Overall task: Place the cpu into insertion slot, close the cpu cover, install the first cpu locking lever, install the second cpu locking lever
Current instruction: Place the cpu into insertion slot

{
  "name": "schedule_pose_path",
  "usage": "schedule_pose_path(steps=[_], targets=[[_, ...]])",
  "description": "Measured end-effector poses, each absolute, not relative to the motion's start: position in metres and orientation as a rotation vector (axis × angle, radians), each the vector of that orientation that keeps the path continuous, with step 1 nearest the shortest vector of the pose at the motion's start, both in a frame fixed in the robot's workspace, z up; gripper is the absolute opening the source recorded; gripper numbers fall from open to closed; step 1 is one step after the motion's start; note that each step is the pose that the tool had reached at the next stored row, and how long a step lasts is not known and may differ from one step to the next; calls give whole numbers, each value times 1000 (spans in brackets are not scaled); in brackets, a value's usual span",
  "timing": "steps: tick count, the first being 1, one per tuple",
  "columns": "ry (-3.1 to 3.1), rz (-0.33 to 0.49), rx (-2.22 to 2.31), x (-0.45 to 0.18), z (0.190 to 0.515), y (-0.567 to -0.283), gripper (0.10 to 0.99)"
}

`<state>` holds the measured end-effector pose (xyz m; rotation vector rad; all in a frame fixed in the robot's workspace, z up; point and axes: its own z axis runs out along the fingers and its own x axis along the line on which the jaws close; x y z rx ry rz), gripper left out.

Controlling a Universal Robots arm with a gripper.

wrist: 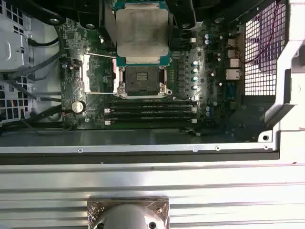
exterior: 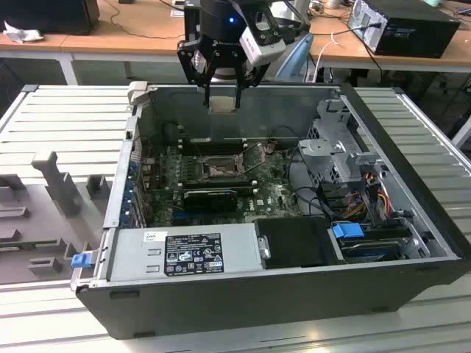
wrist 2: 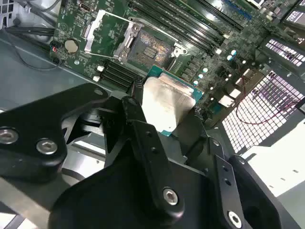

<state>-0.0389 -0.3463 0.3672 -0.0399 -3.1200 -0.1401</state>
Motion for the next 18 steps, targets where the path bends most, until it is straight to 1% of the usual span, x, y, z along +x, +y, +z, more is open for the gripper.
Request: schedule_pose_path(steps=[18], targets=[[-3119, -141, -170, -40, 367, -346, 529]])
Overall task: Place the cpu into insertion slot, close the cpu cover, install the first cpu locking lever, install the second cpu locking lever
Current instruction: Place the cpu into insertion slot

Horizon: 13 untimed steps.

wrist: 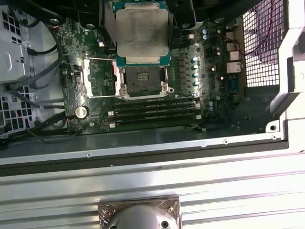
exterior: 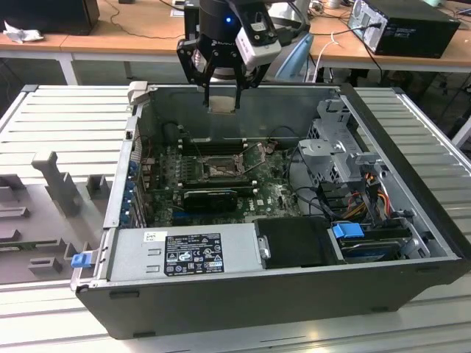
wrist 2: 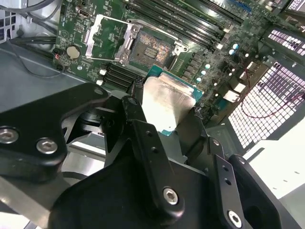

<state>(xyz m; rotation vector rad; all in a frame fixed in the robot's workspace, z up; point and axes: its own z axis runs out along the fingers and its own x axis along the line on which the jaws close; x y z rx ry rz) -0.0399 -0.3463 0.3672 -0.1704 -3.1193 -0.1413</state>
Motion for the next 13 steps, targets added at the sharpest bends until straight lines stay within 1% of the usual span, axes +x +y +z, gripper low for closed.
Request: schedule_pose_path(steps=[13], targets=[[-3115, -142, -270, -40, 367, -346, 529]])
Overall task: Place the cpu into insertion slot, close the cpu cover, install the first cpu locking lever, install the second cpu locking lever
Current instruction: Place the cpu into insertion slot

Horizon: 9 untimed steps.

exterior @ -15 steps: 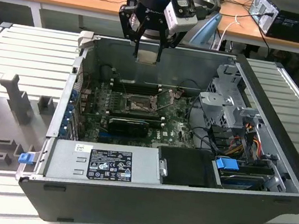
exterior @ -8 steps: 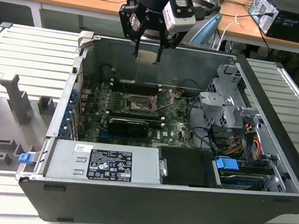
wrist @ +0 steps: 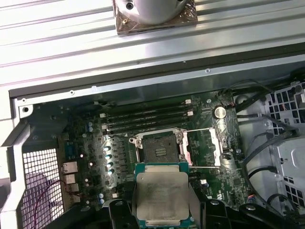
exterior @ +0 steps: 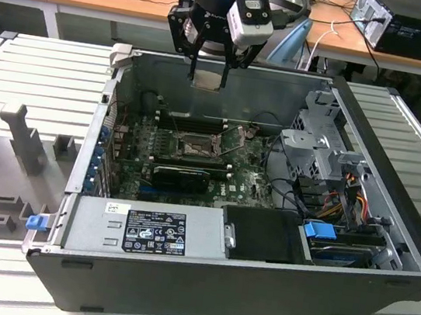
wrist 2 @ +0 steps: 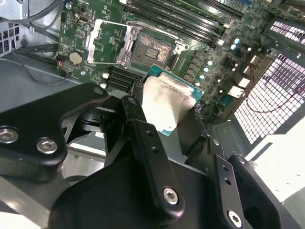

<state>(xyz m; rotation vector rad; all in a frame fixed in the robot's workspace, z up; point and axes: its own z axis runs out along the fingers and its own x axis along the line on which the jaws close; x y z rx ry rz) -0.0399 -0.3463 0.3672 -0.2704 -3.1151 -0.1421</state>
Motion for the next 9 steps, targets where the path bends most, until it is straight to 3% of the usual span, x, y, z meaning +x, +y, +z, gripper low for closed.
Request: schedule_pose_path(steps=[9], targets=[[-3113, -142, -306, -40, 367, -346, 529]])
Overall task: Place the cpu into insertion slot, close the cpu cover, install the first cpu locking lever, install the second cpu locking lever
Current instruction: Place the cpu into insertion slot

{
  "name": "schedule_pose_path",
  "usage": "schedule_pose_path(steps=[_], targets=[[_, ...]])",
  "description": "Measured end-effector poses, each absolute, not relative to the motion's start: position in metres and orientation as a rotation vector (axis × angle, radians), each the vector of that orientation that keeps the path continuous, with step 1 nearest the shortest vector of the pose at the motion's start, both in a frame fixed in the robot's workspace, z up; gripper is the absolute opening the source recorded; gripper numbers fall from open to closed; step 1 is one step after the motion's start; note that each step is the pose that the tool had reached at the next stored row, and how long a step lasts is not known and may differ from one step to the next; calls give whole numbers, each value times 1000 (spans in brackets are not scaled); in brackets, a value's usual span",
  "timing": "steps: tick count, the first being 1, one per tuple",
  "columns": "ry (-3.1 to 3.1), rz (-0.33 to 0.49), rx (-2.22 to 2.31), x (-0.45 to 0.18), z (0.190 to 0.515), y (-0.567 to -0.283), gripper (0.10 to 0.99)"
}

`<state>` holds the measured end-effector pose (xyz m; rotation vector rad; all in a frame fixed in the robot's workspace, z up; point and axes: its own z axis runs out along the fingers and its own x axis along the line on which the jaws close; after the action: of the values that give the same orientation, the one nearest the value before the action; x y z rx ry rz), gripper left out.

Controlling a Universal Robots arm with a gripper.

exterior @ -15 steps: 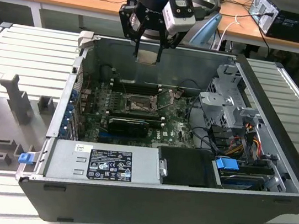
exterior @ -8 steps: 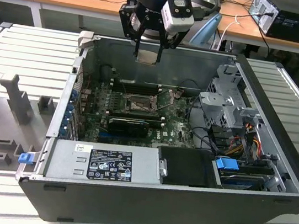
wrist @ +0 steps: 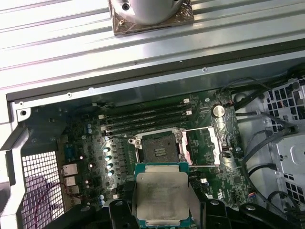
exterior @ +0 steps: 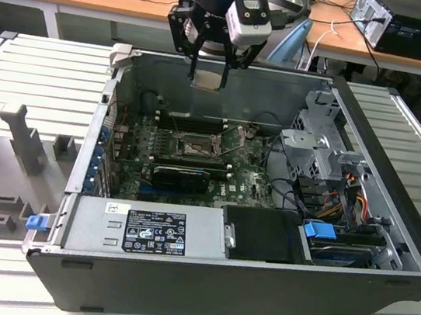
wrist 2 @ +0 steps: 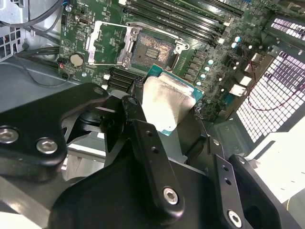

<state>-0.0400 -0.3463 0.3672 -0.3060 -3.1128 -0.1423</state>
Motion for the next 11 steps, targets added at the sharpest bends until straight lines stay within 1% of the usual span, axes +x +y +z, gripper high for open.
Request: schedule_pose_path(steps=[11], targets=[[-3109, -143, -358, -41, 367, -346, 529]])
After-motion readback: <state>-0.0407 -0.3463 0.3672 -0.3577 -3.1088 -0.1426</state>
